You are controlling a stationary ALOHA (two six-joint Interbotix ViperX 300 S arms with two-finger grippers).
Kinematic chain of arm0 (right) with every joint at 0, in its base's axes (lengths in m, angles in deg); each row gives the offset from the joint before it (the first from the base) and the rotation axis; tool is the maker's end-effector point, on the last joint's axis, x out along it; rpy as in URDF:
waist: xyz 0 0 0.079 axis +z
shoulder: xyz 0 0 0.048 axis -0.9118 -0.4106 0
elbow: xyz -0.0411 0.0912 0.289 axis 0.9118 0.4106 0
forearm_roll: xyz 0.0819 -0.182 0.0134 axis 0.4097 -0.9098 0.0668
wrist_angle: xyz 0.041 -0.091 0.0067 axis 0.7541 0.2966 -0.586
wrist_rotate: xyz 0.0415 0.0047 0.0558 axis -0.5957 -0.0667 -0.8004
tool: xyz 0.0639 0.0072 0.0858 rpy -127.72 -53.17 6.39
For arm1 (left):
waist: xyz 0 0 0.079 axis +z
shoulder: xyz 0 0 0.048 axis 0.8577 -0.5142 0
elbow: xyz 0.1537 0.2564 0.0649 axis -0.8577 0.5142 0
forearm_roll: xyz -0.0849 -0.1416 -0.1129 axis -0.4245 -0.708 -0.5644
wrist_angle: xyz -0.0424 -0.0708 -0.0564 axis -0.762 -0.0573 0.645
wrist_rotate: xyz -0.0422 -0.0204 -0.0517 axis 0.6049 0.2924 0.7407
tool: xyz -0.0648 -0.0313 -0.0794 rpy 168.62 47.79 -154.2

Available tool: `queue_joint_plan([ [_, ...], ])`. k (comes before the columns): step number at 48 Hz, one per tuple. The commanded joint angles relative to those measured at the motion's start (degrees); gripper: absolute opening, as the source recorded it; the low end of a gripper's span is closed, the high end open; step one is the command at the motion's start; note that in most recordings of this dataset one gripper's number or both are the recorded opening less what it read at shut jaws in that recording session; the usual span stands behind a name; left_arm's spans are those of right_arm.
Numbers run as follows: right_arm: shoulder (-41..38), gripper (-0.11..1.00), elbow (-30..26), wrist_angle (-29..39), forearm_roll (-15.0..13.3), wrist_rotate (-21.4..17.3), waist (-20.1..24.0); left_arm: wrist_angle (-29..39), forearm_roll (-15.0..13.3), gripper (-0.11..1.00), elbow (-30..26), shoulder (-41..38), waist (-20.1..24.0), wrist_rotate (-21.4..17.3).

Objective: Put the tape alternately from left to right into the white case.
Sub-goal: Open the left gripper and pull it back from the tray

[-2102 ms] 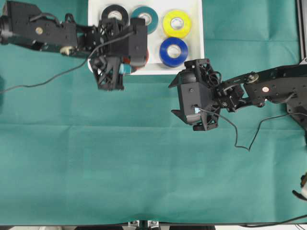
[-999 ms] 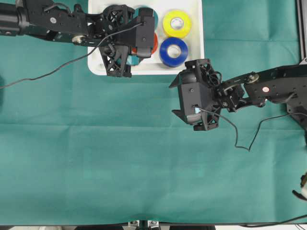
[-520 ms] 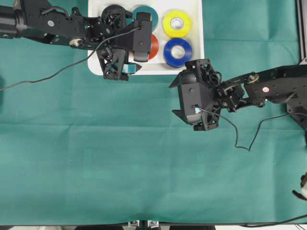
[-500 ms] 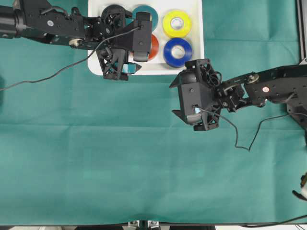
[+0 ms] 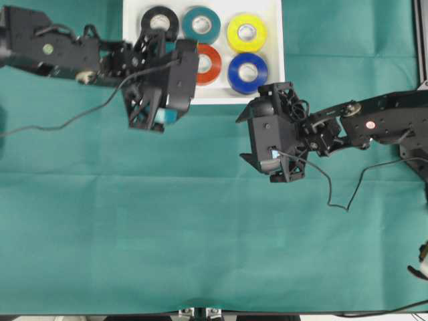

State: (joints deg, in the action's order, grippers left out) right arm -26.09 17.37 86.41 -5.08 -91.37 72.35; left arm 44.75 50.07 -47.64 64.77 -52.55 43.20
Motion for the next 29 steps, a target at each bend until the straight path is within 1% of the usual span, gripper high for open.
queue_joint_plan([
  [1, 0.8, 0.86, -0.5, -0.4, -0.2, -0.1, 0.1, -0.2, -0.2, 0.88, 0.2, 2.9, -1.5, 0.4],
  [6, 0.8, 0.86, -0.6, -0.4, -0.2, 0.0, 0.1, -0.1, -0.3, 0.88, 0.9, 3.7, -3.1, 1.8],
  [18, 0.9, 0.86, -0.6, -0.4, -0.1, -0.1, 0.1, -0.2, -0.2, 0.88, 2.5, 3.9, -6.9, 7.6],
  [29, 0.9, 0.86, -0.4, -0.9, -0.2, -0.1, 0.1, -0.2, -0.2, 0.88, 3.9, 4.2, -7.7, 9.7],
])
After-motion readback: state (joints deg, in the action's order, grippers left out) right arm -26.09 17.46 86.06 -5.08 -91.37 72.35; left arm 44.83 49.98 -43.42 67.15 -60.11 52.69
